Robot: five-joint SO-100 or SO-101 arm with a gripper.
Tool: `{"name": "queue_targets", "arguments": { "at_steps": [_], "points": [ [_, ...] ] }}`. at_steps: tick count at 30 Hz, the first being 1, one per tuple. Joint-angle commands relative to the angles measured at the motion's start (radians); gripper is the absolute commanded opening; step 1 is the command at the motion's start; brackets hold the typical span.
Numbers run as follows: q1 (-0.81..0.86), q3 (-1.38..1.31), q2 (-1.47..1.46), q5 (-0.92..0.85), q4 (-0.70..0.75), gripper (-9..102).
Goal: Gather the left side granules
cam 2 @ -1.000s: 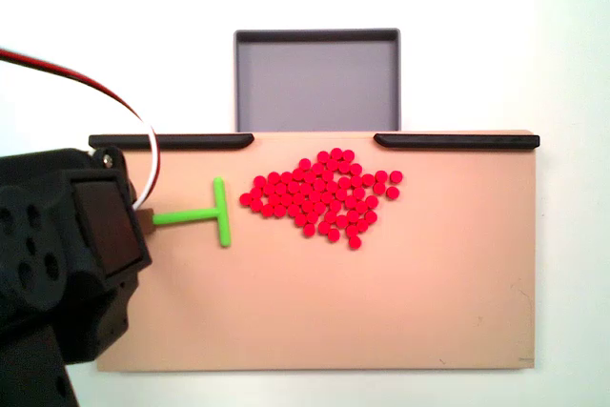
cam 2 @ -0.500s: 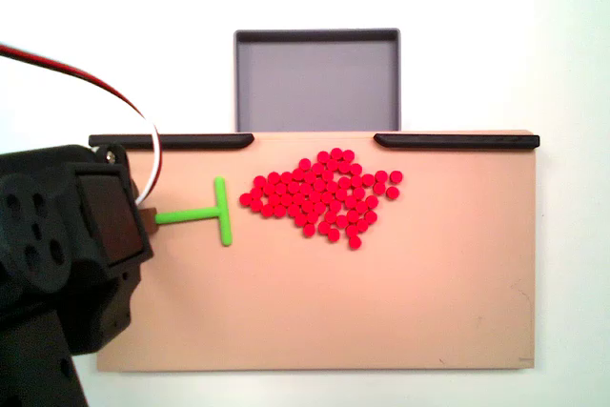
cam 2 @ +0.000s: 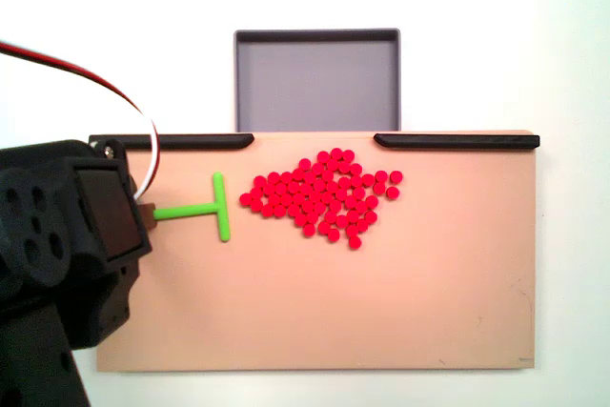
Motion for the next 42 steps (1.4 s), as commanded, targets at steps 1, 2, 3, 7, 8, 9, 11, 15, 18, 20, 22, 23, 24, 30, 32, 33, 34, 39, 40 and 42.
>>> {"name": "queue_targets", "arguments": {
  "at_steps": [1,2,3,7,8,9,11,15,18,20,22,23,24,30,32,33,34,39,40,42],
  "points": [
    [0.002,-0.014,-0.003,-0.006,-0.008,0],
    [0.002,-0.014,-0.003,-0.006,-0.006,0],
    [0.002,-0.014,-0.005,-0.008,-0.006,0],
    [0.006,-0.014,-0.006,-0.009,-0.003,0],
    [0.008,-0.014,-0.006,-0.011,-0.003,0],
    [0.009,-0.014,-0.006,-0.012,-0.002,0],
    [0.014,-0.014,-0.006,-0.015,0.0,0],
    [0.023,-0.014,-0.006,-0.021,0.003,0],
    [0.029,-0.014,-0.006,-0.021,0.005,0],
    [0.034,-0.014,-0.006,-0.023,0.005,0],
    [0.04,-0.014,-0.006,-0.023,0.005,0],
    [0.041,-0.014,-0.006,-0.025,0.005,0],
    [0.043,-0.014,-0.008,-0.028,0.005,0],
    [0.058,-0.002,-0.003,-0.028,0.005,0],
    [0.063,0.002,-0.003,-0.028,0.005,0],
    [0.064,0.002,-0.003,-0.026,0.005,0],
    [0.067,0.002,-0.003,-0.025,0.005,0],
    [0.077,0.003,-0.003,-0.018,0.005,0],
    [0.078,0.003,-0.005,-0.018,0.005,0],
    [0.083,0.003,-0.005,-0.017,0.006,0]
  ]
}}
